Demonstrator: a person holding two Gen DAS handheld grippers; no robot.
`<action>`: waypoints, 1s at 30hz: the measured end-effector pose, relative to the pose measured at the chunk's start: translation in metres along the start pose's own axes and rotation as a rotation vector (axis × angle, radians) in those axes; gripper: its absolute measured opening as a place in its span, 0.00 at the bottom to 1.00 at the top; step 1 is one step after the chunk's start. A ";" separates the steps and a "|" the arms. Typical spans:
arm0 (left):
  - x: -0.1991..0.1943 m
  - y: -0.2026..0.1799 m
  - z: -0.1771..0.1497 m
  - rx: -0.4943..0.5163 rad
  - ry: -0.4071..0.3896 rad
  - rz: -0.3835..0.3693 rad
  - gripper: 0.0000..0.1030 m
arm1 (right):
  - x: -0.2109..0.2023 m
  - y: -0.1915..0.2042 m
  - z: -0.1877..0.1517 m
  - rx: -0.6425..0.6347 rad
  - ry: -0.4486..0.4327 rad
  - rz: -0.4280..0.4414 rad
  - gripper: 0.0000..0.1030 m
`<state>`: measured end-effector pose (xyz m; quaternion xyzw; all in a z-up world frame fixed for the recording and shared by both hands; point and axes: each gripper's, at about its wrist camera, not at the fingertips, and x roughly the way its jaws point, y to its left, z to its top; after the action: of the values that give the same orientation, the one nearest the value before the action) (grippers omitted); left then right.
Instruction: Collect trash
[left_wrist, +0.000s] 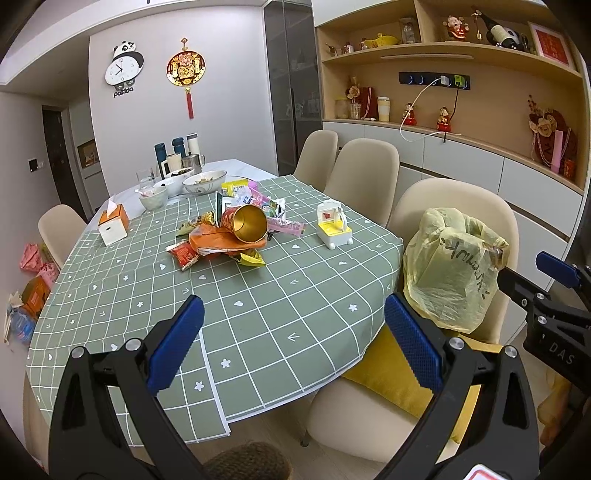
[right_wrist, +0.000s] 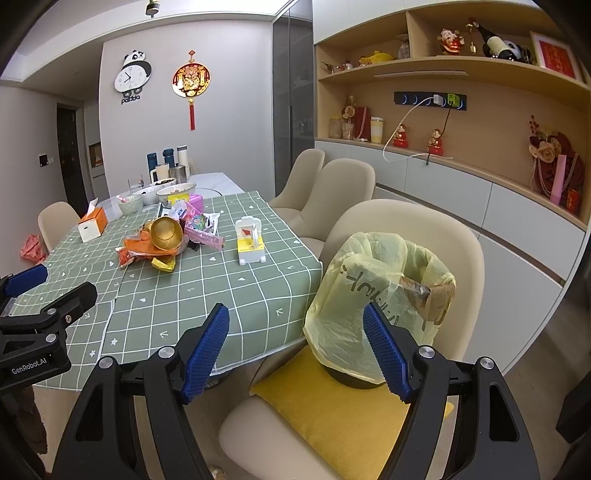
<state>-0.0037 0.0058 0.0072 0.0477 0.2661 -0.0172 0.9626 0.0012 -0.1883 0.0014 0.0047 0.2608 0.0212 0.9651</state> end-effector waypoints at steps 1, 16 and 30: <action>0.000 0.000 0.000 0.000 0.001 0.000 0.91 | 0.000 0.000 0.000 0.001 0.000 0.001 0.69; -0.001 0.002 -0.001 -0.003 0.002 -0.001 0.91 | -0.001 0.003 0.000 0.000 0.004 0.003 0.69; -0.002 0.005 -0.002 -0.010 0.002 0.003 0.91 | -0.001 0.004 -0.001 0.000 0.007 0.005 0.69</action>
<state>-0.0059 0.0113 0.0067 0.0433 0.2672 -0.0142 0.9626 -0.0005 -0.1846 0.0011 0.0051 0.2639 0.0235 0.9642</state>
